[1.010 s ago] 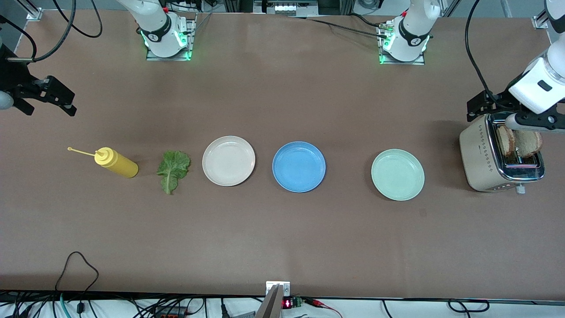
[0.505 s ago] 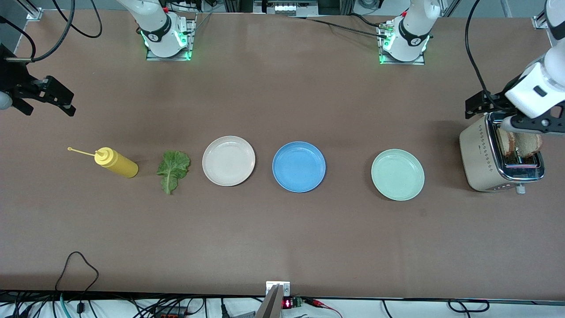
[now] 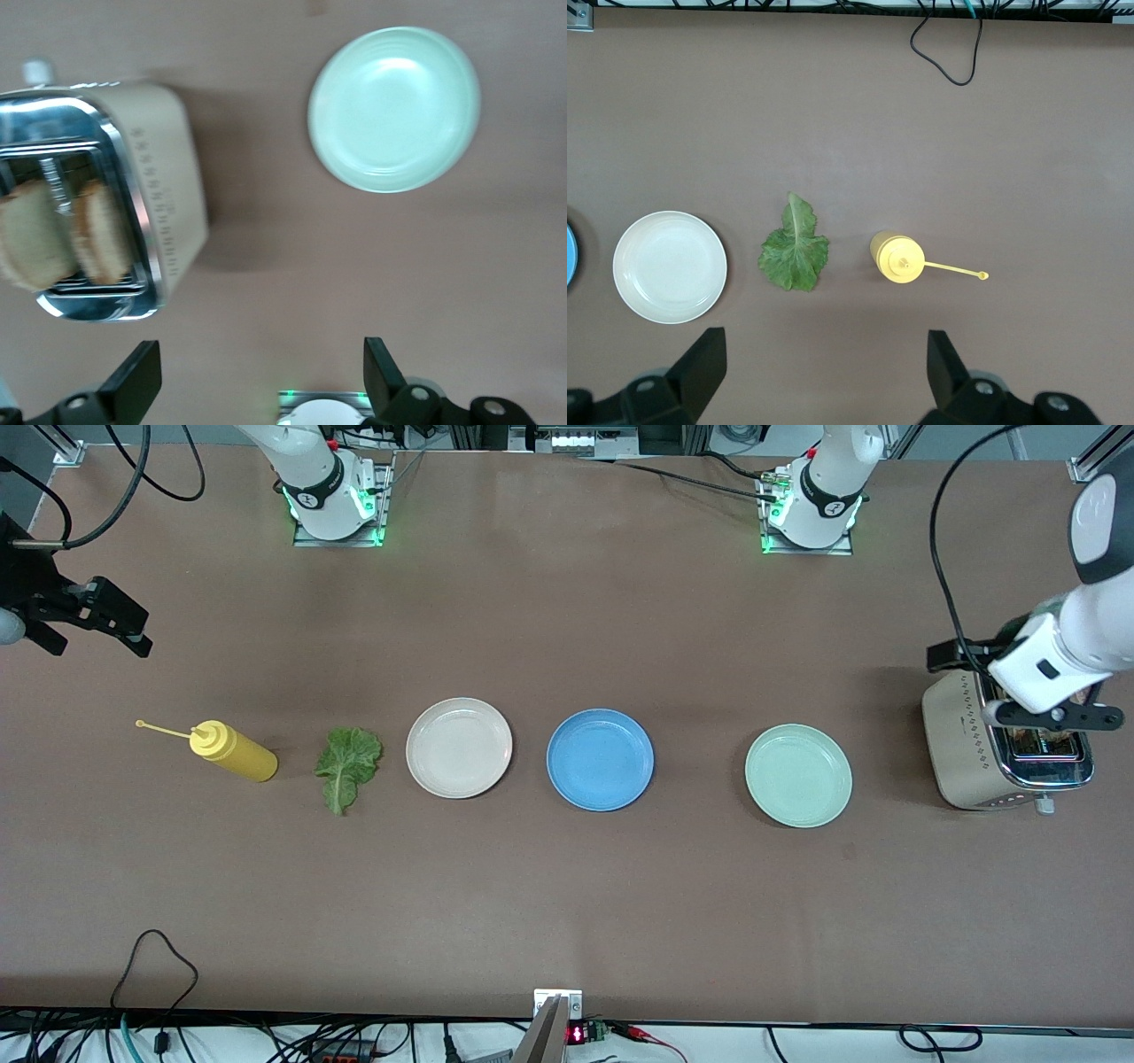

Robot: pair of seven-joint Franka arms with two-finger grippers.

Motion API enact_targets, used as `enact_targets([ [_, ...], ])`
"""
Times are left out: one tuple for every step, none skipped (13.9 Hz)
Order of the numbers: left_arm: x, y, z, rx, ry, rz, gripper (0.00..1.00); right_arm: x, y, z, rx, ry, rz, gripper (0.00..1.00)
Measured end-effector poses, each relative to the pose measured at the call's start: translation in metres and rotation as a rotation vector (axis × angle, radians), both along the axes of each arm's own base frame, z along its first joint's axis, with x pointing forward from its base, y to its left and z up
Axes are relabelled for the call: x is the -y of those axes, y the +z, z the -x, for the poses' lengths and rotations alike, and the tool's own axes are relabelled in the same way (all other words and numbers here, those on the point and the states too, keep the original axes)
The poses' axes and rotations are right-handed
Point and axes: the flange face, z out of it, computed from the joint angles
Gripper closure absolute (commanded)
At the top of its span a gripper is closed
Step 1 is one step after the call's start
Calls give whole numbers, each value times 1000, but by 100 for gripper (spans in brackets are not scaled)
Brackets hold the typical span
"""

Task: Make sandwich in blue plate with both arms
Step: 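Reach into the toaster and grasp a bread slice with the left gripper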

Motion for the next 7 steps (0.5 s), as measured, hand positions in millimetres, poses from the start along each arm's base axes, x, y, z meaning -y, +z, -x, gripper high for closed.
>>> enact_targets([
  [-17, -9, -5, -2, 13, -29, 0, 0, 0, 0, -1, 0, 0, 0],
  [-32, -18, -9, -3, 21, -63, 3, 0, 0, 0, -3, 0, 0, 0],
  [-45, -29, -11, -13, 25, -94, 3, 0, -1, 0, -5, 0, 0, 0],
  [-54, -39, -12, -22, 24, -115, 5, 0, -1, 1, -7, 0, 0, 0],
  [-59, -49, -13, -24, 18, -125, 7, 0, -1, 1, -8, 0, 0, 0],
  [-63, -56, -13, -14, 2, -126, 7, 0, -1, 1, -9, 0, 0, 0],
  [-67, -61, -15, 13, -21, -122, 7, 0, -1, 1, -9, -1, 1, 0],
])
